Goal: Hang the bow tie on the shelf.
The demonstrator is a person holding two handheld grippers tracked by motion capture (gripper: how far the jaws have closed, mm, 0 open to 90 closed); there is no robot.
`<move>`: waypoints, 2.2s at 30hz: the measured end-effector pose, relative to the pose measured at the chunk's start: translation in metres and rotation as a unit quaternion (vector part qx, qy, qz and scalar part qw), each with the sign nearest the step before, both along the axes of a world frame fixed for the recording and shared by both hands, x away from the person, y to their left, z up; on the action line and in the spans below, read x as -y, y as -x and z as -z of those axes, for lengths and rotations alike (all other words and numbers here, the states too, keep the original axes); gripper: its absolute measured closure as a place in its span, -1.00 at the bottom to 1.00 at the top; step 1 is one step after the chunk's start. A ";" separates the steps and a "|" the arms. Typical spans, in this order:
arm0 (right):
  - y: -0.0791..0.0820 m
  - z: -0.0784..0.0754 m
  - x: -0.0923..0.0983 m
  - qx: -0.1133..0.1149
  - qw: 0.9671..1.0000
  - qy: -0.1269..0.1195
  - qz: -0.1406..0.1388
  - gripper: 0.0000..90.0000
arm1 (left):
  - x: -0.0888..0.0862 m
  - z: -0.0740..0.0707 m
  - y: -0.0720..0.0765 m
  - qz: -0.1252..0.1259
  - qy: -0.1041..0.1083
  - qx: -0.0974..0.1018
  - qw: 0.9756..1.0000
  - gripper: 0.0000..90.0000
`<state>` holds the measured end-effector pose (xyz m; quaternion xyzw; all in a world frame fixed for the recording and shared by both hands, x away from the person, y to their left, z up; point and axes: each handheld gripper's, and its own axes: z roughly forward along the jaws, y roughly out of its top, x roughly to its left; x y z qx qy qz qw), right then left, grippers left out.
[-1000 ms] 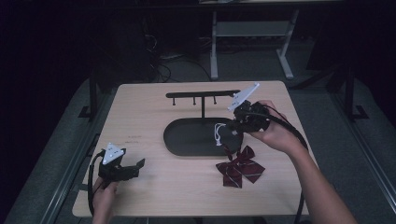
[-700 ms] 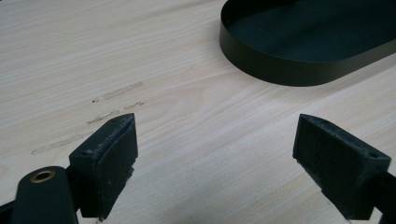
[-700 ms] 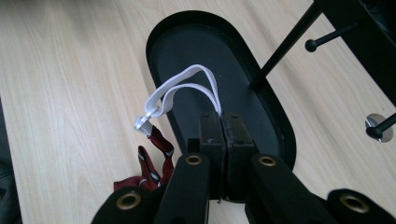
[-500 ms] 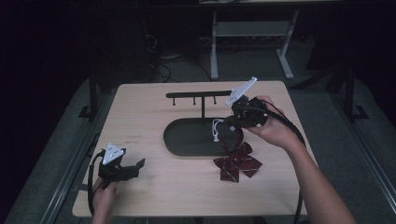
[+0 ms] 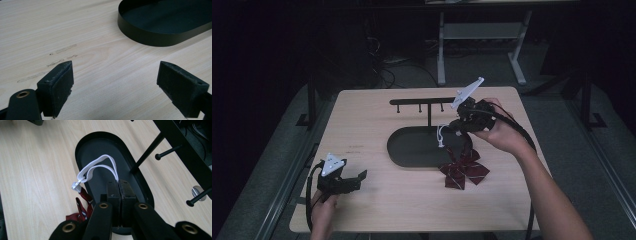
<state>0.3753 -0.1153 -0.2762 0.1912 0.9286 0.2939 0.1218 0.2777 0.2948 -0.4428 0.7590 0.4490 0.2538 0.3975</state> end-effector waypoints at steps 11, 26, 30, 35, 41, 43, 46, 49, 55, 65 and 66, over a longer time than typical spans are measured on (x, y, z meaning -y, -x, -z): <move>-0.008 -0.010 -0.001 0.003 1.000 -0.005 0.008 0.96 | -0.001 0.000 0.000 0.000 0.000 0.000 1.000 -0.70; -0.020 -0.017 -0.008 0.004 1.000 -0.004 0.011 0.96 | -0.001 0.000 0.000 -0.002 0.005 0.003 1.000 -0.70; -0.023 -0.019 -0.010 0.007 1.000 -0.001 0.011 0.96 | -0.001 0.000 0.000 -0.002 0.006 0.003 1.000 -0.70; -0.029 -0.021 -0.011 0.007 1.000 0.000 0.017 0.96 | -0.001 0.000 0.000 0.000 0.003 0.002 1.000 -0.70; -0.037 -0.021 -0.010 0.003 1.000 0.000 0.027 0.96 | -0.001 0.000 0.000 0.000 0.004 0.003 1.000 -0.70; -0.040 -0.022 -0.011 0.002 1.000 -0.001 0.031 0.96 | -0.001 0.000 0.000 0.000 0.004 0.003 1.000 -0.70; -0.043 -0.025 -0.012 0.002 0.999 -0.001 0.036 0.96 | -0.001 0.000 0.000 -0.001 0.004 0.002 1.000 -0.70; -0.047 -0.028 -0.013 0.003 0.999 -0.003 0.037 0.96 | -0.001 0.000 0.000 -0.002 0.006 0.003 1.000 -0.70; -0.054 -0.033 -0.015 0.003 0.999 -0.005 0.046 0.96 | -0.001 0.000 0.000 -0.002 0.008 0.004 1.000 -0.70; -0.069 -0.024 -0.015 -0.011 0.998 -0.004 0.064 0.96 | 0.001 0.000 0.000 0.003 0.003 0.002 1.000 -0.70; -0.070 -0.023 -0.015 -0.010 0.998 -0.003 0.065 0.96 | 0.001 0.000 0.000 0.003 0.004 0.002 1.000 -0.70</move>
